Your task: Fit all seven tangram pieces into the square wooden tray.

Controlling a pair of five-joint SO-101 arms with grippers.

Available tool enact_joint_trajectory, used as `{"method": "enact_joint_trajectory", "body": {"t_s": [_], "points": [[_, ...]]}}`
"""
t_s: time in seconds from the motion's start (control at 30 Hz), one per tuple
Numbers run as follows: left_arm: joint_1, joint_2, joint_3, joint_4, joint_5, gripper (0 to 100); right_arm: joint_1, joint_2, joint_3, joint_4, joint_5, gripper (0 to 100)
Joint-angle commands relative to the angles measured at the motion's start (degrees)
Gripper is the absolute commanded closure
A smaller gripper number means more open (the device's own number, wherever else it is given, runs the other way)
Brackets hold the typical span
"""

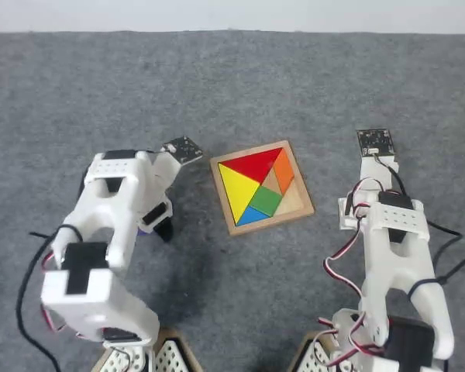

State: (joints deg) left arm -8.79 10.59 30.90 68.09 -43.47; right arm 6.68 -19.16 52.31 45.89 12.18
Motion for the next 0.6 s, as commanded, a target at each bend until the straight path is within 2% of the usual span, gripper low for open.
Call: {"method": "enact_joint_trajectory", "body": {"t_s": [0.0, 0.23, 0.37, 0.47, 0.57], "points": [[-0.2, 5.3, -4.2, 3.3, -0.4, 81, 0.6, -2.2, -2.7, 0.0, 0.0, 68.8], [-0.7, 5.2, -4.4, 3.3, -1.5, 82, 0.5, -2.2, -2.7, 0.0, 0.0, 68.8], [-3.0, 5.2, -8.6, 3.7, -1.6, 92, 0.5, -2.2, -2.7, 0.0, 0.0, 68.8], [-4.7, 5.2, -13.9, 7.6, -1.7, 99, 0.4, -2.2, -2.7, 0.0, 0.0, 68.8], [-5.2, 5.2, -18.9, 11.9, -2.9, 99, 0.4, -2.2, -2.7, 0.0, -0.1, 68.8]]}}
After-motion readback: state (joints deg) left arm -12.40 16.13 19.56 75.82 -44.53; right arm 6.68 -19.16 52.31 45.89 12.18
